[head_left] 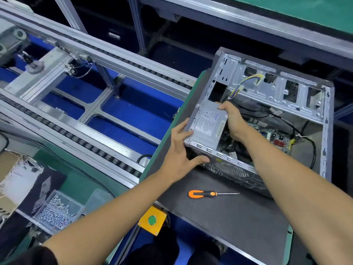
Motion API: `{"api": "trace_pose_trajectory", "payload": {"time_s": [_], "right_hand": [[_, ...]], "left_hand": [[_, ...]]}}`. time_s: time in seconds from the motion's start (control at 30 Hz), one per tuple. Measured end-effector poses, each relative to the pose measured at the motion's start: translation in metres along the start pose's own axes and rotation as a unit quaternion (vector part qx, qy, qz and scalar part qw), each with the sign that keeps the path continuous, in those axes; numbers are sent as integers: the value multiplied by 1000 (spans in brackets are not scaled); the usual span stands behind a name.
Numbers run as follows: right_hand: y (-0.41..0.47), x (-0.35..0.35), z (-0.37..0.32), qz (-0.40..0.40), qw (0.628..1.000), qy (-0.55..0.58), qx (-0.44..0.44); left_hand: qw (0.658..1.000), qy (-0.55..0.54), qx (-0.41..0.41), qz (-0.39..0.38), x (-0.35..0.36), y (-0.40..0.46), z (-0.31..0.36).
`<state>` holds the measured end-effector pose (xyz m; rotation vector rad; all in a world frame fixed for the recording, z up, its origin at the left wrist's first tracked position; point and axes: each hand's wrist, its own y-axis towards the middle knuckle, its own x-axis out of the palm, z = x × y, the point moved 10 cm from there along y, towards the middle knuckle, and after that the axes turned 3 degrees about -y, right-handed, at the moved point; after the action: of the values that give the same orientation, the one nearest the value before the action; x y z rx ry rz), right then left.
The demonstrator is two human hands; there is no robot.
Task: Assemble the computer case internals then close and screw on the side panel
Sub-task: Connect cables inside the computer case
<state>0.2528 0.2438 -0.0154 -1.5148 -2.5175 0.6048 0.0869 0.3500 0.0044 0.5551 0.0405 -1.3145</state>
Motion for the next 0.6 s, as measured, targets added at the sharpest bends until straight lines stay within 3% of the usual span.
{"api": "trace_pose_trajectory", "payload": {"time_s": [0.1,0.23,0.33,0.43,0.53,0.6], "right_hand": [[8,-10,9,37,999,30,21],[14,-12,13,63,995,57,52],[14,-8,10,60,994,76,52],[10,-5,12,56,992,88,67],[0,-21,6,63,995,-8,82],[-11,-50,-15,132,989,-55,23]], "left_hand": [[1000,-16,-16,2,-4,-2,1],[993,6,3,121,-37,15,20],[993,38,100,41,-26,42,49],[996,57,63,-18,-15,50,46],[998,48,35,-15,-14,47,42],[998,43,40,-7,-15,47,42]]}}
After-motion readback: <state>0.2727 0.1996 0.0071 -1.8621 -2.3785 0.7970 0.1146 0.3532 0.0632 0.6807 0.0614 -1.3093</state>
